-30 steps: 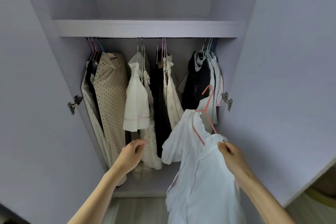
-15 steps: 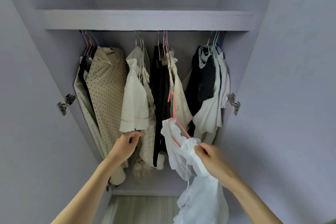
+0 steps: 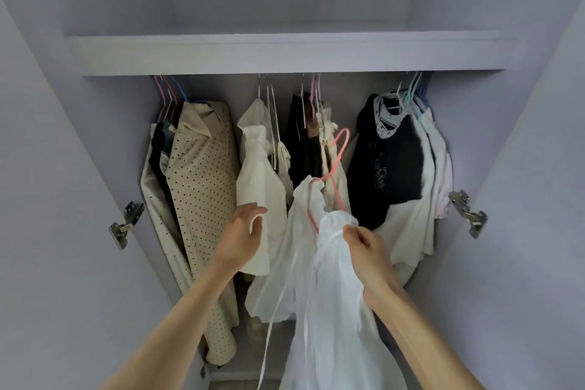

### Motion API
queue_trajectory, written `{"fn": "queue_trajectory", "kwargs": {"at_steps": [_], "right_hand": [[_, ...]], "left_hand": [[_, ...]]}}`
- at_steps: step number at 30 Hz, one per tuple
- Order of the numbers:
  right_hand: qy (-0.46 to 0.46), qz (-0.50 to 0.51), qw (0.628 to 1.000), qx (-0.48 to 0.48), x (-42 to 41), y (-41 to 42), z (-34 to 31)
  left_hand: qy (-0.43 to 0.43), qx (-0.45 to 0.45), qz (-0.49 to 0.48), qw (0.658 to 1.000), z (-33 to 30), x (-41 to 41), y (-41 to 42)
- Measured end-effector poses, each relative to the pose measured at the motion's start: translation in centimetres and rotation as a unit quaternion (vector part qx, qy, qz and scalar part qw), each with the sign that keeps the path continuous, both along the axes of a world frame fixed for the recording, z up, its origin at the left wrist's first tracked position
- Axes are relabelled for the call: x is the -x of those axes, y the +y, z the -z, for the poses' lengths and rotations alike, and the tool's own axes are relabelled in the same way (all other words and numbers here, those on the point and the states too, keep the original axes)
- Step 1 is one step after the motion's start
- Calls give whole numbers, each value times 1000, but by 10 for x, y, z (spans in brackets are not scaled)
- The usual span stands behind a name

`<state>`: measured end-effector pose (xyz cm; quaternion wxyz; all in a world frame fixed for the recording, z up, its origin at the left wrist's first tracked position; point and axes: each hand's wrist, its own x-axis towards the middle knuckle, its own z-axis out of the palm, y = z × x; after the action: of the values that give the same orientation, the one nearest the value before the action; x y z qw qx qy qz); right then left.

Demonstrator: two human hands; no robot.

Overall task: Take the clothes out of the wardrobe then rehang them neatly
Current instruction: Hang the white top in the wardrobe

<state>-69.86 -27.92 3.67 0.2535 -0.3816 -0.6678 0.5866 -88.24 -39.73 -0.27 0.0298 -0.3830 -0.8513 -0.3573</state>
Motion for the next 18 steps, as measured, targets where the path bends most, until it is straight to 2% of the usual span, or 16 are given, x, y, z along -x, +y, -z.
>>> {"fn": "queue_trajectory", "kwargs": {"at_steps": [4, 7, 11, 13, 18], "right_hand": [[1, 106, 994, 35, 25, 3, 18], [16, 152, 988, 10, 27, 4, 24], [0, 45, 992, -114, 26, 4, 26], [-15, 7, 989, -146, 33, 5, 26], [10, 40, 991, -124, 60, 20, 19]], "left_hand": [[84, 48, 49, 994, -11, 52, 29], [143, 100, 76, 982, -18, 76, 53], [208, 158, 110, 959, -24, 89, 86], [223, 188, 132, 947, -25, 94, 99], [214, 238, 154, 935, -24, 110, 110]]}}
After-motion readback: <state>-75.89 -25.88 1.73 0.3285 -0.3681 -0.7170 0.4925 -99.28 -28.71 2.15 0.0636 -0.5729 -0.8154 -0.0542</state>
